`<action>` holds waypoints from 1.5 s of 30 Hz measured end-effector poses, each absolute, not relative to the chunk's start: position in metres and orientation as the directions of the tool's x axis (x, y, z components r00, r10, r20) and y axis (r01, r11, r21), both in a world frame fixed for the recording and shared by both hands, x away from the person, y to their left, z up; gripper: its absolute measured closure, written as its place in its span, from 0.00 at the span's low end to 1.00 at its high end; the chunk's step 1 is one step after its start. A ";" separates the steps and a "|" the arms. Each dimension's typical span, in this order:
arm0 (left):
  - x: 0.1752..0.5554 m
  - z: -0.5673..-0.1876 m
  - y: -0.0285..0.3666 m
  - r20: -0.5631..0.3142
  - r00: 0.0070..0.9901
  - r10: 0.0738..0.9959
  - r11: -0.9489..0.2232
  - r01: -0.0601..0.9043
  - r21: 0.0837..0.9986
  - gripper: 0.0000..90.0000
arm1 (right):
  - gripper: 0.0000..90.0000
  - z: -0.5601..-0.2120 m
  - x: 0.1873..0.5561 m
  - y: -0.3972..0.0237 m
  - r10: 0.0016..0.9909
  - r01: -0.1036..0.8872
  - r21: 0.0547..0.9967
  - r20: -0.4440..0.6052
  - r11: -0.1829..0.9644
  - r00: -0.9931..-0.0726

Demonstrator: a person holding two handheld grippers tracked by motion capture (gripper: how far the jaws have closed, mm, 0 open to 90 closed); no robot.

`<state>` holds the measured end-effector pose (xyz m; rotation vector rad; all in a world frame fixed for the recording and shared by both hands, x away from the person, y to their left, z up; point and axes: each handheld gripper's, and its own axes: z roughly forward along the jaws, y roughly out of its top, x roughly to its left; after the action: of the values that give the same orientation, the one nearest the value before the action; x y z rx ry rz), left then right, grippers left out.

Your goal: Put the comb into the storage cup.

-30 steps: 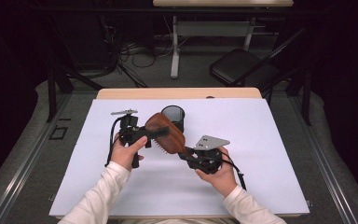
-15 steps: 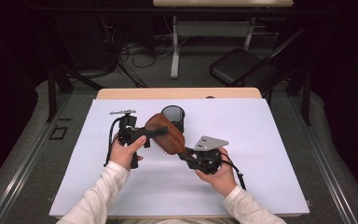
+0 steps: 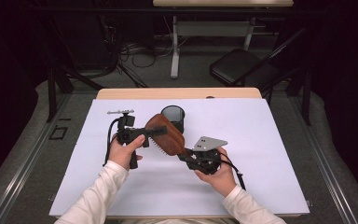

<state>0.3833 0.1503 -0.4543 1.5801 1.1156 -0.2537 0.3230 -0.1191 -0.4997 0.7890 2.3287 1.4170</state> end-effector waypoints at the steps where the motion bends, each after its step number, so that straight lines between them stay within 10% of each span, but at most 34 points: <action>1: 0.384 -0.454 0.151 -0.682 0.526 0.508 0.084 0.758 0.647 0.46 | 0.80 -0.500 0.323 -0.119 0.595 0.297 0.883 0.025 0.364 -0.803; 45: 0.384 -0.458 0.153 -0.790 0.396 0.468 0.159 0.842 0.516 0.53 | 0.80 -0.504 0.325 -0.118 0.590 0.307 0.874 0.029 0.377 -0.807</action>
<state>0.3843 0.1533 -0.4581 1.4800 1.2362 -0.3991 0.3245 -0.1180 -0.5042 0.7911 2.3525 1.3988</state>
